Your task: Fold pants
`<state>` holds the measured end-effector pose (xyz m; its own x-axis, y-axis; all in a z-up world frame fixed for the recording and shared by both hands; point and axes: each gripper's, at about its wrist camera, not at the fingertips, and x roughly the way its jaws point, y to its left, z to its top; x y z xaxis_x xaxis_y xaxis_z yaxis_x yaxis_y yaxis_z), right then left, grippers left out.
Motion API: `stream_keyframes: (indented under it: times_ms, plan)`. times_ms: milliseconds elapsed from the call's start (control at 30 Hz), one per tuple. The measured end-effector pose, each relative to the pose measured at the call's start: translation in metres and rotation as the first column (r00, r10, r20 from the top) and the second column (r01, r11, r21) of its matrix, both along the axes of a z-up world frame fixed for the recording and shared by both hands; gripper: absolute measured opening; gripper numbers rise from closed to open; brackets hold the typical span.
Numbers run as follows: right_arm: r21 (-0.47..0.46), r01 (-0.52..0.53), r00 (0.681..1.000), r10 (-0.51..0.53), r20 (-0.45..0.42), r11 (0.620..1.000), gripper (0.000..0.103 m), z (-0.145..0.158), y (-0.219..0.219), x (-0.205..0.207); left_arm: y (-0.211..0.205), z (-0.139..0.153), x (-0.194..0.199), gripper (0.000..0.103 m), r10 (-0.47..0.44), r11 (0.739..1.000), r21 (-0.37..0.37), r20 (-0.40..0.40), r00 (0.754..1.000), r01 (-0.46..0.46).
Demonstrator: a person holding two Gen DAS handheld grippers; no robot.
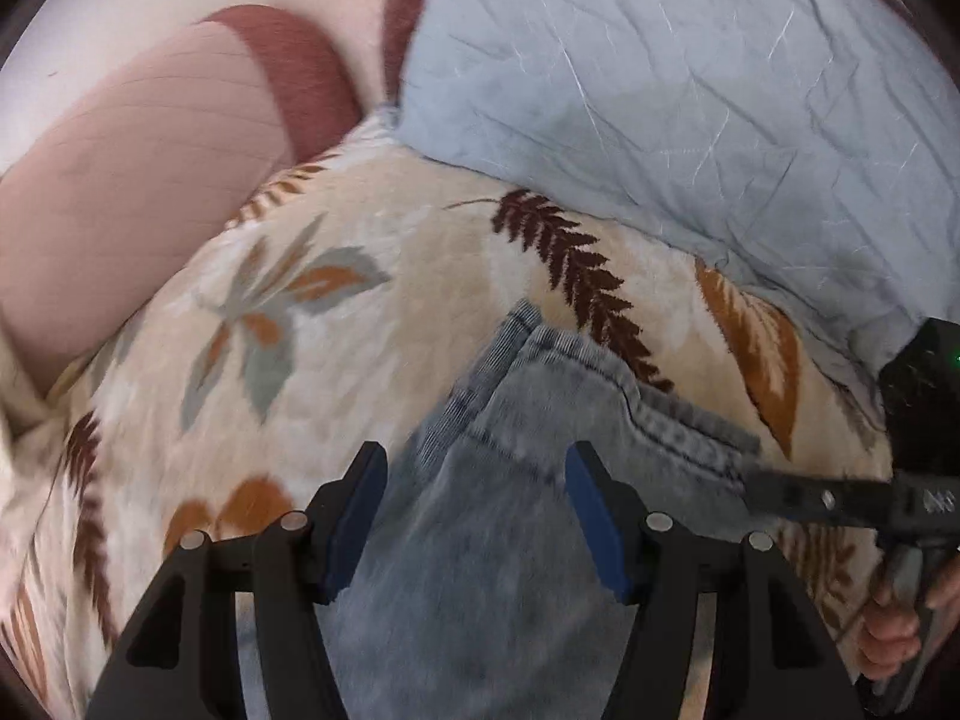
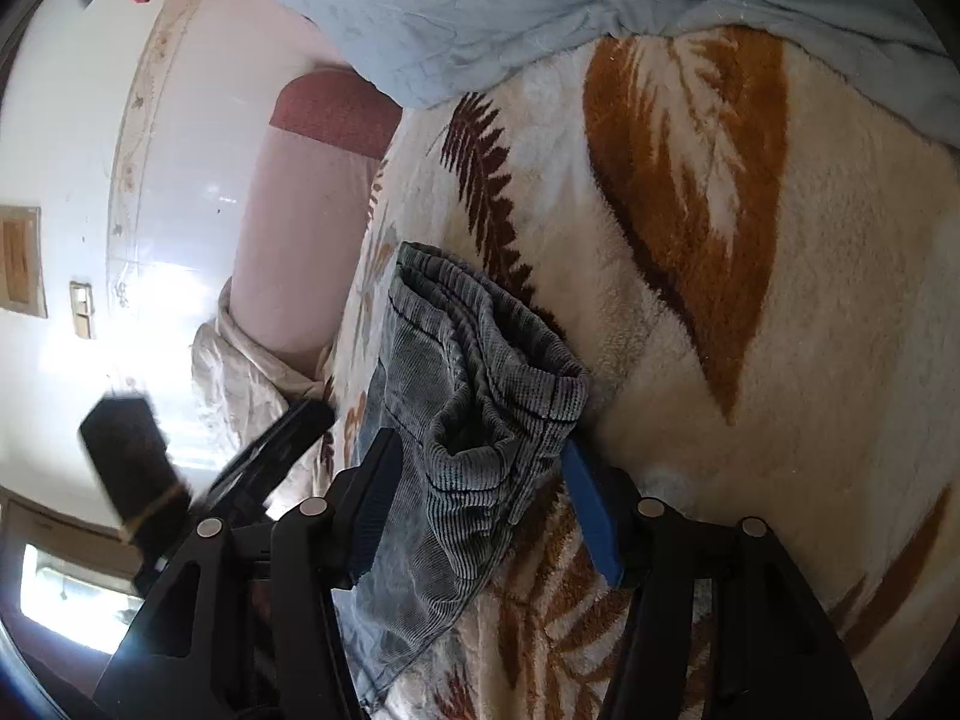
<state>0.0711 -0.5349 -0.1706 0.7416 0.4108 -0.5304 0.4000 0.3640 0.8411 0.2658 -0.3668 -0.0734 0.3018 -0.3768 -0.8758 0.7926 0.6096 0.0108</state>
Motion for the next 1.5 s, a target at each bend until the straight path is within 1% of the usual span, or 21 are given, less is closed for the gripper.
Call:
stream_keyframes:
  times_ms: [33, 133, 233, 300, 433, 500, 567, 600, 667, 733, 767, 800, 867, 900, 933, 967, 1033, 1133, 1267, 1400, 1500]
  plan:
    - [0.006, -0.004, 1.000, 0.004, -0.003, 1.000, 0.050, -0.002, -0.002, 0.000, -0.007, -0.003, 0.002, 0.065, -0.011, 1.000, 0.006, -0.003, 1.000, 0.011]
    - [0.005, -0.013, 1.000, 0.013, -0.010, 1.000, 0.049, -0.002, -0.002, 0.001, -0.026, -0.011, 0.008, 0.065, -0.057, 0.998, 0.009, -0.016, 0.998, 0.057]
    - [-0.003, -0.019, 1.000, 0.019, -0.017, 1.000, 0.047, -0.002, -0.001, 0.004, -0.040, -0.015, 0.009, 0.065, -0.102, 0.995, -0.006, -0.037, 0.994, 0.102]
    - [0.010, -0.032, 0.999, 0.032, -0.029, 0.999, 0.046, -0.002, -0.001, 0.005, -0.050, -0.020, 0.009, 0.065, -0.134, 0.991, 0.007, -0.027, 0.991, 0.134]
    - [0.016, -0.034, 0.999, 0.035, -0.033, 0.999, 0.045, -0.004, 0.000, 0.008, -0.059, -0.032, 0.015, 0.064, -0.148, 0.988, 0.025, -0.031, 0.988, 0.149]
    - [0.009, -0.041, 0.998, 0.041, -0.038, 0.999, 0.044, -0.004, 0.000, 0.009, -0.060, -0.038, 0.018, 0.051, -0.151, 0.988, 0.022, -0.044, 0.987, 0.153]
    - [0.004, -0.046, 0.998, 0.046, -0.041, 0.999, 0.044, -0.005, 0.000, 0.011, -0.061, -0.042, 0.018, 0.050, -0.151, 0.988, 0.012, -0.044, 0.988, 0.152]
    - [0.002, -0.049, 0.998, 0.049, -0.041, 0.999, 0.044, -0.004, 0.001, 0.012, -0.061, -0.042, 0.017, 0.047, -0.156, 0.988, 0.002, -0.040, 0.987, 0.156]
    - [-0.006, -0.056, 0.998, 0.056, -0.036, 0.998, 0.048, -0.003, 0.002, 0.014, -0.060, -0.041, 0.017, 0.043, -0.162, 0.987, -0.008, -0.043, 0.986, 0.162]
    - [-0.014, -0.063, 0.998, 0.063, -0.026, 0.998, 0.053, 0.000, 0.006, 0.016, -0.059, -0.039, 0.017, 0.036, -0.167, 0.986, -0.014, -0.038, 0.985, 0.166]
    - [-0.024, -0.066, 0.998, 0.066, -0.026, 0.998, 0.053, 0.002, 0.008, 0.017, -0.058, -0.038, 0.018, 0.030, -0.161, 0.987, -0.013, -0.031, 0.987, 0.160]
    - [-0.037, -0.070, 0.997, 0.069, -0.028, 0.997, 0.053, 0.003, 0.009, 0.019, -0.058, -0.037, 0.019, 0.028, -0.156, 0.988, -0.017, -0.041, 0.987, 0.155]
    - [-0.073, -0.083, 0.996, 0.081, -0.031, 0.994, 0.045, 0.007, 0.013, 0.021, -0.057, -0.035, 0.021, 0.026, -0.151, 0.988, -0.023, -0.043, 0.988, 0.150]
    - [-0.104, -0.097, 0.995, 0.093, -0.044, 0.990, 0.031, 0.007, 0.016, 0.023, -0.058, -0.035, 0.020, 0.025, -0.152, 0.988, -0.019, -0.037, 0.988, 0.151]
    - [-0.131, -0.111, 0.993, 0.103, -0.063, 0.985, 0.022, 0.007, 0.019, 0.025, -0.058, -0.035, 0.019, 0.024, -0.150, 0.989, -0.019, -0.036, 0.988, 0.149]
    - [-0.147, -0.115, 0.992, 0.104, -0.077, 0.982, 0.021, 0.006, 0.021, 0.025, -0.058, -0.034, 0.019, 0.023, -0.145, 0.989, -0.022, -0.034, 0.989, 0.145]
    - [-0.141, -0.106, 0.993, 0.098, -0.065, 0.984, 0.019, 0.008, 0.021, 0.024, -0.053, -0.029, 0.017, 0.022, -0.130, 0.991, -0.043, -0.038, 0.991, 0.129]
    - [-0.192, -0.113, 0.993, 0.106, -0.046, 0.975, 0.016, 0.018, 0.027, 0.023, -0.044, -0.015, 0.015, 0.020, -0.123, 0.989, -0.088, -0.040, 0.992, 0.119]
    - [-0.231, -0.113, 0.992, 0.122, 0.026, 0.966, 0.015, 0.036, 0.039, 0.019, -0.026, 0.009, 0.014, 0.019, -0.107, 0.982, -0.157, -0.029, 0.994, 0.101]
    - [-0.311, -0.122, 0.982, 0.161, 0.103, 0.942, 0.014, 0.063, 0.061, 0.017, 0.004, 0.035, 0.014, 0.019, -0.070, 0.968, -0.245, -0.025, 0.997, 0.062]
    - [-0.356, -0.133, 0.968, 0.198, 0.152, 0.925, 0.014, 0.081, 0.079, 0.015, 0.027, 0.053, 0.011, 0.019, -0.039, 0.948, -0.317, -0.020, 0.999, 0.031]
